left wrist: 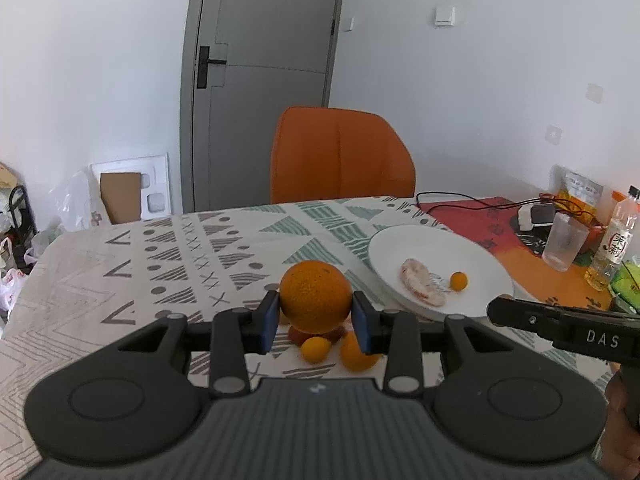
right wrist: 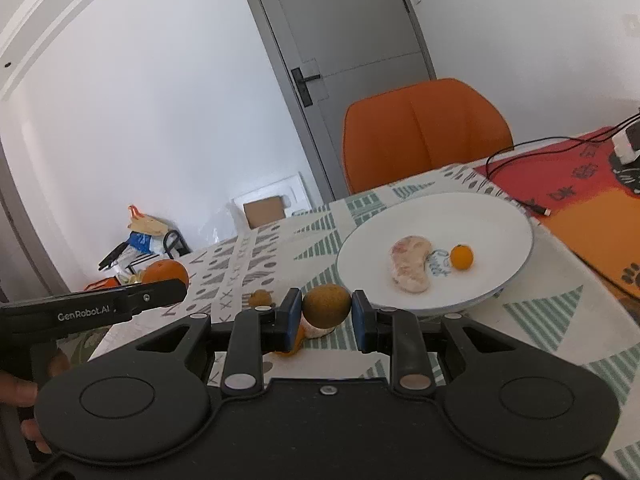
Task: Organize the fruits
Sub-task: 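Lift and carry the orange and brownish fruit over the white bowl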
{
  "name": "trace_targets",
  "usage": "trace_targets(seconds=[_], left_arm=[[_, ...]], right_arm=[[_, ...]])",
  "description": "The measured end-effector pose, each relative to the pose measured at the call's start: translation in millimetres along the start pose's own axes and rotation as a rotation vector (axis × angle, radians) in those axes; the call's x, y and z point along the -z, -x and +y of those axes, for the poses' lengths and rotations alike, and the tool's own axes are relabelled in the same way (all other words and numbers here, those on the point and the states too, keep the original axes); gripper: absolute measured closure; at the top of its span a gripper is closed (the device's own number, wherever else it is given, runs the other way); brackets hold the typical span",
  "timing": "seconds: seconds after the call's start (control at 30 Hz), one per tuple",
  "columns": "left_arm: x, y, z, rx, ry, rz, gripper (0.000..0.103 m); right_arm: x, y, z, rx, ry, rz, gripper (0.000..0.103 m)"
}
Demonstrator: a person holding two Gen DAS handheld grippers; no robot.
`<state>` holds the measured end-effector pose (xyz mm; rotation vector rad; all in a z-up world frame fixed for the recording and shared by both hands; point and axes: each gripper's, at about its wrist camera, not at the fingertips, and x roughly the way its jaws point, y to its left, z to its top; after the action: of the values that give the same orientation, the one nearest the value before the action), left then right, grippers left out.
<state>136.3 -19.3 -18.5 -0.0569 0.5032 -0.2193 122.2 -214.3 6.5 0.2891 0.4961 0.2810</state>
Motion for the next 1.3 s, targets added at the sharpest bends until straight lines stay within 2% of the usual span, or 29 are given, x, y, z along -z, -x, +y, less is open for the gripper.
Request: trace_targets(seconds=[0.6, 1.3], left_arm=[[-4.4, -1.4, -28.5, 0.036, -0.024, -0.023, 0.066], [-5.2, -63.3, -71.4, 0.084, -0.069, 0.059, 0.066]], right_arm=[[-10.5, 23.2, -17.1, 0.036, 0.000, -0.057, 0.078], [-7.5, 7.2, -80.9, 0.096, -0.085, -0.044, 0.078]])
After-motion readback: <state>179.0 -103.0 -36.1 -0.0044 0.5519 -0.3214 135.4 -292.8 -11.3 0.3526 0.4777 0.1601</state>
